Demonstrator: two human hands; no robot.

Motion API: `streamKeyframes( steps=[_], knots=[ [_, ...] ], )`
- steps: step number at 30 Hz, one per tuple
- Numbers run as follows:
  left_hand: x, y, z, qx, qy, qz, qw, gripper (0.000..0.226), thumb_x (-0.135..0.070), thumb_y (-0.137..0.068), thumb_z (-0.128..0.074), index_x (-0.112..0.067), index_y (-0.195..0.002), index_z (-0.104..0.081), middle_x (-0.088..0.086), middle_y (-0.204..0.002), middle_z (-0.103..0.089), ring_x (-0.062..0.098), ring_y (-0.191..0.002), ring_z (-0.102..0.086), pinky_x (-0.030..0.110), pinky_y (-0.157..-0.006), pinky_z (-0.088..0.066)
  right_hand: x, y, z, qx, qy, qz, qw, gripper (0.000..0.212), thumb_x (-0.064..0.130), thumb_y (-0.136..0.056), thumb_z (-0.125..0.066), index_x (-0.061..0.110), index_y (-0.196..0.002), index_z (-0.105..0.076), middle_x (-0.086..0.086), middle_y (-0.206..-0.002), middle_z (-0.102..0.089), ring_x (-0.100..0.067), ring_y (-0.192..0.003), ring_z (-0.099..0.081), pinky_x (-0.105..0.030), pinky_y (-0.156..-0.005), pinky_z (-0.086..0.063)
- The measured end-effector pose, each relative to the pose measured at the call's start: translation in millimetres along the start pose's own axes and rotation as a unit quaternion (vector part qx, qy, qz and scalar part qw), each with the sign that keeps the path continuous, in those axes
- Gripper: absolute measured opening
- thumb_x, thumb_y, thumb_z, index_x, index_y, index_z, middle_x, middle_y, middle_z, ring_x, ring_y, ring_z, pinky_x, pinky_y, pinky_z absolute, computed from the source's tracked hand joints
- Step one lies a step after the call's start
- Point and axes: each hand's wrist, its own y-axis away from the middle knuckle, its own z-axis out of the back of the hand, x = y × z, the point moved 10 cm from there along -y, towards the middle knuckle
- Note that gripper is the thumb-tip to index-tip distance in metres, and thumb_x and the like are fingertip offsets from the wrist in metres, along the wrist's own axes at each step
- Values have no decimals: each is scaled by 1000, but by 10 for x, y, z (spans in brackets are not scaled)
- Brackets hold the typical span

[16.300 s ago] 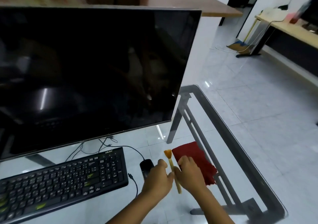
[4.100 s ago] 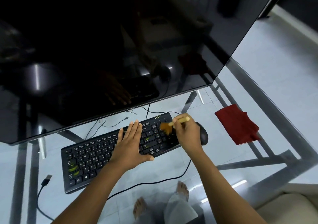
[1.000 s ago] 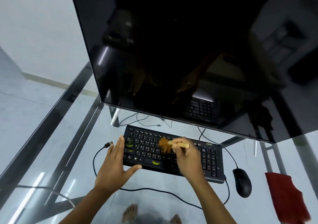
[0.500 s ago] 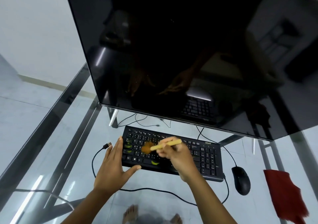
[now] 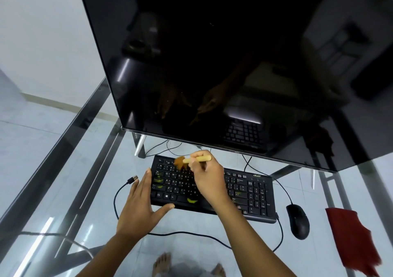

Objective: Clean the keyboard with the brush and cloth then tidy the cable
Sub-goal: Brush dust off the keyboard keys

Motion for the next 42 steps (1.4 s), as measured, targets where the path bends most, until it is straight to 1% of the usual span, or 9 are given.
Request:
streamKeyframes(
  steps=[3, 15, 19, 23, 26, 30, 34, 39, 42],
  knots=[
    [-10, 6, 2, -2, 2, 0, 1000, 112, -82, -71, -50, -28, -153, 4, -5, -161, -15, 21, -148, -6, 42, -116, -23, -78, 43, -288, 108, -13, -49, 993, 11, 16, -99, -55, 21, -93, -63, 2, -88, -75, -15, -83, -71, -25, -78, -59],
    [-114, -1, 119, -37, 27, -17, 999, 109, -68, -73, -65, -25, -151, -4, -2, -156, -28, -5, -139, -3, 47, -115, -29, 151, 10, -195, -19, 61, 42, 997, 17, 6, -95, -60, 19, -88, -67, 8, -94, -68, 5, -84, -61, -6, -72, -43],
    [-112, 2, 117, -32, 20, -15, 999, 110, -68, -72, -65, -25, -152, -4, -1, -156, -29, 6, -142, -12, 46, -115, -30, 63, 39, -451, 96, 58, 7, 994, 17, 11, -96, -58, 24, -92, -69, 10, -91, -75, -9, -83, -69, -20, -75, -55],
    [-138, 6, 150, -39, 33, -17, 999, 110, -68, -72, -65, -23, -152, -5, -5, -156, -26, -12, -136, 4, 45, -116, -26, 127, 43, -80, -35, 64, 49, 996, 16, 5, -94, -60, 17, -92, -70, 6, -100, -70, 0, -80, -65, -8, -72, -48],
    [-121, 9, 131, -23, 33, -6, 999, 113, -71, -70, -65, -26, -152, -1, -9, -157, -22, 0, -143, -3, 45, -117, -27, -58, 172, -233, 87, 38, 1, 995, 16, 9, -97, -56, 20, -90, -66, 5, -86, -75, -13, -78, -72, -26, -73, -60],
    [-88, 3, 90, -9, 31, 6, 999, 117, -75, -66, -64, -29, -152, 1, -10, -159, -19, 8, -144, -2, 44, -118, -23, -88, 265, 235, -62, 80, 37, 994, 26, 3, -92, -61, 28, -85, -62, 6, -82, -70, -7, -69, -64, -20, -61, -50],
    [-106, -8, 105, -20, 16, -4, 1000, 116, -75, -66, -63, -25, -152, -3, -4, -156, -28, 7, -144, -8, 45, -116, -26, -161, 464, -229, 111, 28, 5, 993, 19, 3, -94, -57, 20, -89, -66, 8, -80, -73, -14, -75, -70, -34, -72, -59],
    [-76, -18, 44, -4, -5, -4, 1000, 120, -79, -65, -62, -24, -152, 0, -2, -158, -24, 22, -147, -15, 46, -118, -24, 117, 403, 9, -17, 45, 112, 992, 11, 13, -93, -63, 24, -90, -64, 8, -90, -65, -3, -81, -63, -13, -70, -47],
    [-145, -18, 60, -13, -25, -16, 999, 116, -77, -67, -58, -18, -152, -5, 3, -156, -29, 20, -145, -21, 47, -118, -23, 172, 464, -500, 163, 14, 77, 984, 5, 16, -93, -63, 18, -92, -67, 2, -88, -71, -7, -79, -67, -18, -71, -52]
  ],
)
